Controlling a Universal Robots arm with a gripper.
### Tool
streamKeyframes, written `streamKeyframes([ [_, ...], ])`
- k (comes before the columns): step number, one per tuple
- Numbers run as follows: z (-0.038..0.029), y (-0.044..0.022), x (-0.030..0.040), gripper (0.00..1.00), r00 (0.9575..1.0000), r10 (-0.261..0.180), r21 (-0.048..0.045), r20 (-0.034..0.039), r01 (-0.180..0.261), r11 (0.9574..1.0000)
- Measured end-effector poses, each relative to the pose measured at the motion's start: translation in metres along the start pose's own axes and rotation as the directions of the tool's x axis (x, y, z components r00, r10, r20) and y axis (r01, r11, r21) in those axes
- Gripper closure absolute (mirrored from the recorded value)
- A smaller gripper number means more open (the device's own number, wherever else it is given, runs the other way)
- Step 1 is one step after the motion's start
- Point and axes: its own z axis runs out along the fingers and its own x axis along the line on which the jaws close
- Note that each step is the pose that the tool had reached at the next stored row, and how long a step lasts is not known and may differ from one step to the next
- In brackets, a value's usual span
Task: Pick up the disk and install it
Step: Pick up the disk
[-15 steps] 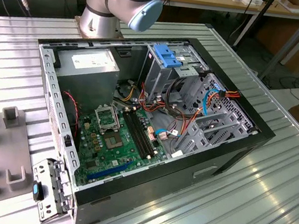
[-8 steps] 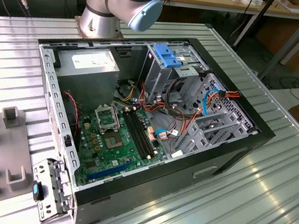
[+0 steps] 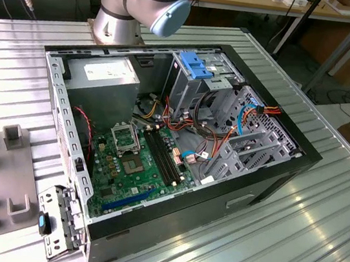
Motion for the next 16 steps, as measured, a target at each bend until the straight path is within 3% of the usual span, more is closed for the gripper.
streamKeyframes([
  [12, 0.0001, -0.0133, 0.0009, 0.63, 1.0, 0.0, 0.0, 0.0, 0.0, 1.0],
  [16, 0.0002, -0.0251, 0.001, 0.63, 1.0, 0.0, -0.0001, 0.0, 0.0, 1.0],
])
